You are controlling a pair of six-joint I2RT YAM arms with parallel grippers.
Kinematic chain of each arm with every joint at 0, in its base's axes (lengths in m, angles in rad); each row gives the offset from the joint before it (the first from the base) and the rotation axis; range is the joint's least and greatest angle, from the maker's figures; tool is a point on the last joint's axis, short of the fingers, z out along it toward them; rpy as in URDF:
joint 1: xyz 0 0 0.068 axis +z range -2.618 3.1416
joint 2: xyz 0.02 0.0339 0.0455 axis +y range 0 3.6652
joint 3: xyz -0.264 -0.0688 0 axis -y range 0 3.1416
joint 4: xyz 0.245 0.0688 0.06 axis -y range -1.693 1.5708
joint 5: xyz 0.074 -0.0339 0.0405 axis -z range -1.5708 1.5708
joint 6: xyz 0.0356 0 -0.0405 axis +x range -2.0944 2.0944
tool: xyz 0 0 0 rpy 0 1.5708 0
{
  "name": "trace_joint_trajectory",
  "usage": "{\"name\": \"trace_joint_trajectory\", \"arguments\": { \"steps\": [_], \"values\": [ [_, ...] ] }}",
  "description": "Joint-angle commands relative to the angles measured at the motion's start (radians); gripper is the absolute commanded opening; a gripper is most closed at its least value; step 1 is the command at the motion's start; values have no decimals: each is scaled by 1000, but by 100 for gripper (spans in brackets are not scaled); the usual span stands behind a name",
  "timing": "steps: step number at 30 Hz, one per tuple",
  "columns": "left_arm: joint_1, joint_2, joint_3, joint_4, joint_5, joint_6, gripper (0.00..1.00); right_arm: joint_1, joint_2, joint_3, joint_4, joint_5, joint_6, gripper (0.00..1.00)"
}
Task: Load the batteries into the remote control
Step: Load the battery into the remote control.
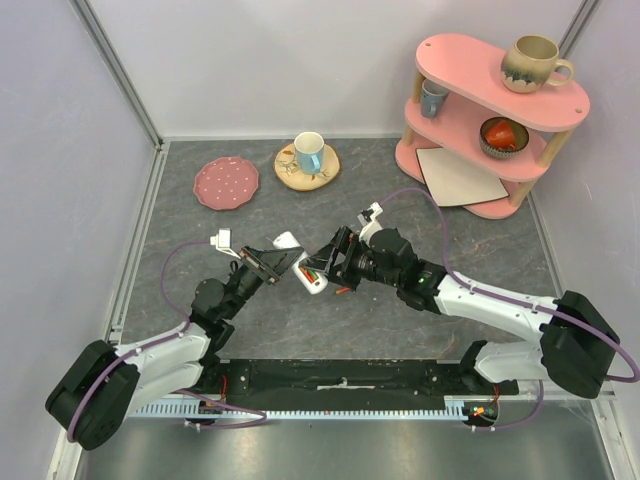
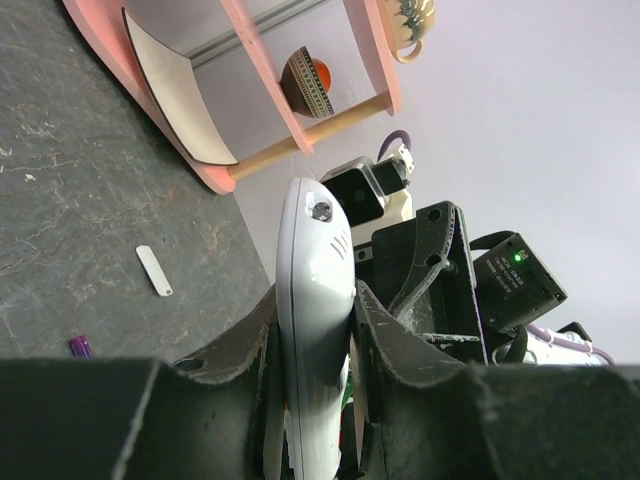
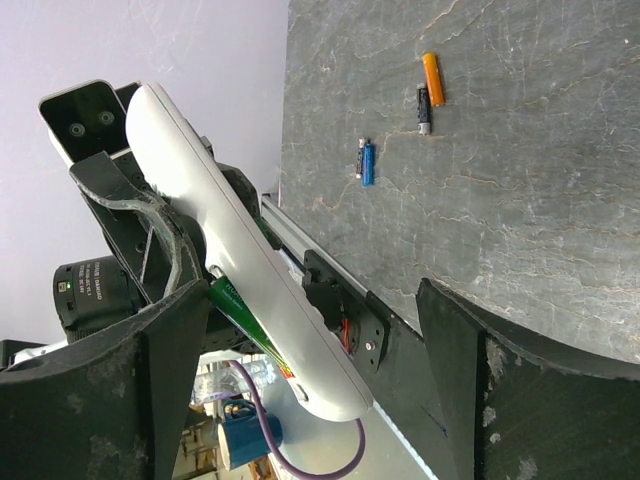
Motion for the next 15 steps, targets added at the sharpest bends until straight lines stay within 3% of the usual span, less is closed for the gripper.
{"name": "trace_joint_trajectory", "arguments": {
  "steps": [1,15],
  "values": [
    [-5,-28,45,63,-30,26,2,-3,2,-18,7,3,11,90],
    [-5,-46,71,46,-37,26,2,-3,2,-39,19,-14,11,87]
  ]
}}
